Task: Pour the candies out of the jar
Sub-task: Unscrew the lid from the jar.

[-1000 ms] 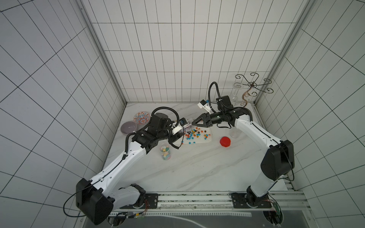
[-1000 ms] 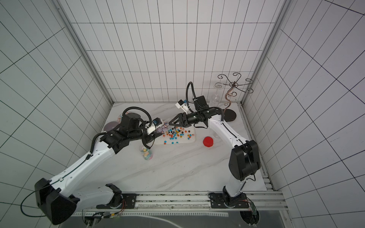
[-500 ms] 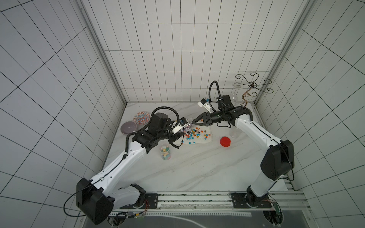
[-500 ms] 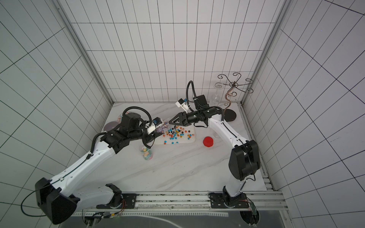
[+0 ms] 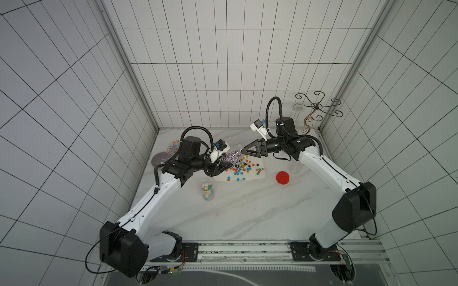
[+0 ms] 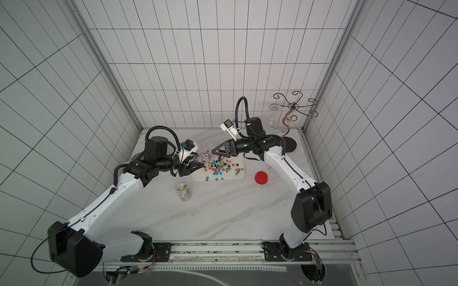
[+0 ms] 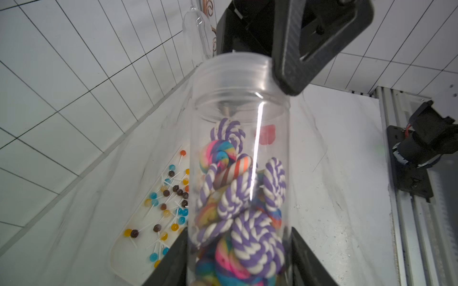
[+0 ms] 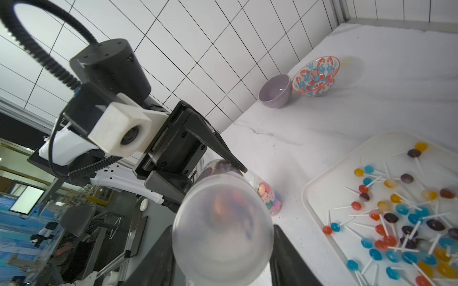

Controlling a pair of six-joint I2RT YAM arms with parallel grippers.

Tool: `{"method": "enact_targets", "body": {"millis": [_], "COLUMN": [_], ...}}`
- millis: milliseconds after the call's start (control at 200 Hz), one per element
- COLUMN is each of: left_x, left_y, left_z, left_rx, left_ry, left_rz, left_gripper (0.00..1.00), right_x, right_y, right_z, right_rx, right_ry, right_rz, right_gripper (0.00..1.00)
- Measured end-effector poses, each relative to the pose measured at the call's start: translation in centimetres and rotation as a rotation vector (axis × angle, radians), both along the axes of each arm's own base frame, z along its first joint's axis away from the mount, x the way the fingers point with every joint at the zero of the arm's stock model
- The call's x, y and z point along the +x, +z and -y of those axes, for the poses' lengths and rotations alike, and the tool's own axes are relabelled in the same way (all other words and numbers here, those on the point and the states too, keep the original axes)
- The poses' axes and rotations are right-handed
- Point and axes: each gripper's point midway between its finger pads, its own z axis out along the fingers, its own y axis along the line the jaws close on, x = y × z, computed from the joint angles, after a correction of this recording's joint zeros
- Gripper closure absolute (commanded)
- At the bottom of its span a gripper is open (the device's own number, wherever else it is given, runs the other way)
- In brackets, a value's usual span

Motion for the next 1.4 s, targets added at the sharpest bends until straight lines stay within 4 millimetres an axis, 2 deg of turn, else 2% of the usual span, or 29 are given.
{"method": "enact_targets", "body": {"millis": [170, 380, 555, 795, 1215, 1400], "left_x": [-0.5, -1.1, -1.5, -1.9, -1.4, -1.1], "left_y": [0.6, 0.5, 0.7, 1.4, 1.5, 1.3], "left_z": [0.5, 0.5, 0.4, 0.2, -0.1, -0.2], "left_rx": [-0.077, -0.135, -0.176, -0.207, -0.209, -0.199], "left_ry": [-0.093, -0.171, -0.212, -0.240, -0.222, -0.206], "left_rz": [-0.068, -0.166, -0.203, -0.213, -0.206, -0.204], "left_gripper": [0.48, 0.46, 0.45, 0.44, 0.44, 0.44], "right_x": [-0.8, -1.5, -2.1, -2.6, -2.8, -2.6], "right_y": [0.6, 0.0, -0.4, -0.2, -0.4, -0.2], "right_z": [0.2, 0.5, 0.8, 1.0, 1.1, 1.0], "right_rx": [0.037, 0.059, 0.065, 0.063, 0.054, 0.058], "right_ry": [0.037, 0.098, 0.136, 0.145, 0.135, 0.123], "right_rz": [0.110, 0.186, 0.230, 0.244, 0.185, 0.159], "right_gripper": [0.82, 0.79, 0.73, 0.50, 0.21, 0.18]}}
